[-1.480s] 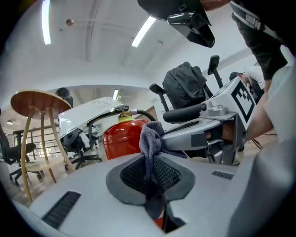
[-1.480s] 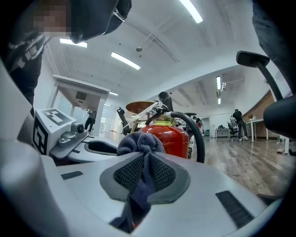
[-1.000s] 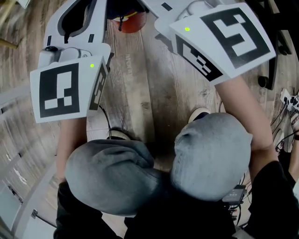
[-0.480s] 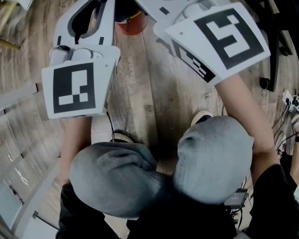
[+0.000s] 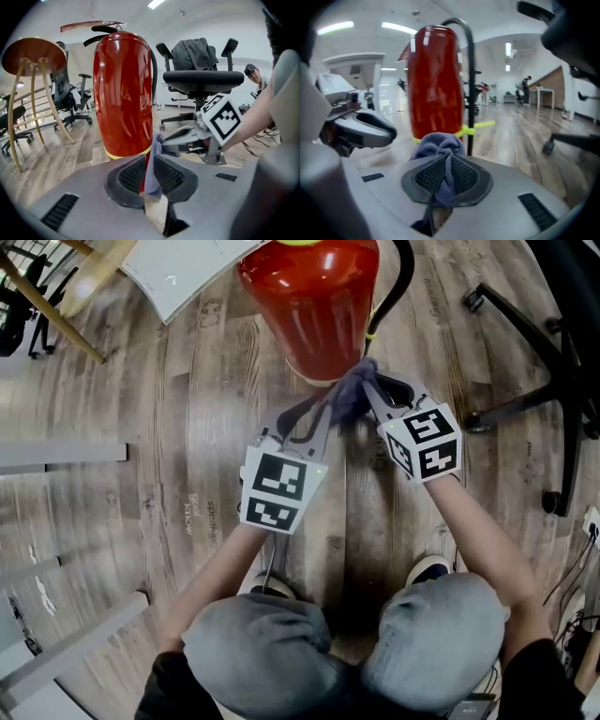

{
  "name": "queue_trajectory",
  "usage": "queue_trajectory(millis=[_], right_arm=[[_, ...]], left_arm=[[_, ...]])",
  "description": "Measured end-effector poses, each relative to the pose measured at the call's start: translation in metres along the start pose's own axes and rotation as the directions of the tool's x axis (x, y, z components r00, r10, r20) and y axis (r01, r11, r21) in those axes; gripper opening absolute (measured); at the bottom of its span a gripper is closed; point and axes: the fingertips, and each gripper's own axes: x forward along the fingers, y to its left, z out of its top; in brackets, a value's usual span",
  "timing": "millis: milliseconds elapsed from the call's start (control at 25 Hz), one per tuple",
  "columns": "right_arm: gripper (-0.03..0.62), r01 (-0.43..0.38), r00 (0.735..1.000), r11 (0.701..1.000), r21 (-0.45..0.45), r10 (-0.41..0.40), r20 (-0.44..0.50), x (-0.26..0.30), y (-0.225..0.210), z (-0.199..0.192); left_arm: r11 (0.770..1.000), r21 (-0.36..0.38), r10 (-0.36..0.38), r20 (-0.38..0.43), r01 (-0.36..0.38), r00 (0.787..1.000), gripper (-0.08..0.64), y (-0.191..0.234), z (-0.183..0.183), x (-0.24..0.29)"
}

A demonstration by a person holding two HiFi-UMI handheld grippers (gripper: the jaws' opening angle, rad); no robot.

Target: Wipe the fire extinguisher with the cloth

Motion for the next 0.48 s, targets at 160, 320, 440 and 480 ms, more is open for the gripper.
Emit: queue_trajectory(millis=[160,320,440,480], right_arm=[[0.046,0.034,0.999,0.985,0.168,-0.031,-0.02,0.021,-0.041,-0.024],[0.044,0.024,0.987,0.998,0.065,-0.013,-0.163,0.055,-0.037,-0.051],[0.044,0.0,0.965,0.999,0.044,0.011,-0.261,0.067,-0.041,-0.082],[0.044,-0.012,0.961,0.999,0.039,0.023,-0.277,0.07,-0.041,-0.089]], left_arm=[[1.0,0.01,-0.014,0.017,0.014,1.0,0.051,0.003,-0.002,-0.005],[0.999,0.046,-0.019,0.022,0.018,1.0,0.051,0.004,-0.006,-0.014],[0.999,0.033,-0.016,0.022,0.016,1.0,0.051,0.007,-0.013,-0.019],[1.0,0.026,-0.014,0.02,0.013,1.0,0.051,0.009,-0.016,-0.02]])
